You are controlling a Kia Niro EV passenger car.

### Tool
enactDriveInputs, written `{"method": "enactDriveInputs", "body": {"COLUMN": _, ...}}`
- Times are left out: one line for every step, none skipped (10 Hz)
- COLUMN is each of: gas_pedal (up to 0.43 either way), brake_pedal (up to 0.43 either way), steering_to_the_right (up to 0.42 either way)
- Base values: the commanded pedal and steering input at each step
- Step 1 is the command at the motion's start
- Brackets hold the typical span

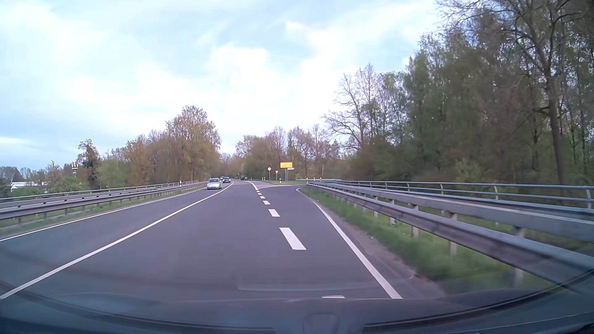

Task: Follow the waypoints while adhering to traffic rules and regulations

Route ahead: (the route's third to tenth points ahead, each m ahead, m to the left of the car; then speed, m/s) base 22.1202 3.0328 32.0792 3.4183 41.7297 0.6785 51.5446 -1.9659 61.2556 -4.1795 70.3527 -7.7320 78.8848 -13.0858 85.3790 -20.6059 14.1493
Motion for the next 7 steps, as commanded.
{"method": "enactDriveInputs", "body": {"gas_pedal": 0.000, "brake_pedal": 0.000, "steering_to_the_right": -0.006}}
{"method": "enactDriveInputs", "body": {"gas_pedal": 0.000, "brake_pedal": 0.000, "steering_to_the_right": -0.007}}
{"method": "enactDriveInputs", "body": {"gas_pedal": 0.000, "brake_pedal": 0.000, "steering_to_the_right": -0.007}}
{"method": "enactDriveInputs", "body": {"gas_pedal": 0.008, "brake_pedal": 0.000, "steering_to_the_right": -0.008}}
{"method": "enactDriveInputs", "body": {"gas_pedal": 0.008, "brake_pedal": 0.000, "steering_to_the_right": -0.011}}
{"method": "enactDriveInputs", "body": {"gas_pedal": 0.008, "brake_pedal": 0.000, "steering_to_the_right": -0.013}}
{"method": "enactDriveInputs", "body": {"gas_pedal": 0.008, "brake_pedal": 0.000, "steering_to_the_right": -0.014}}
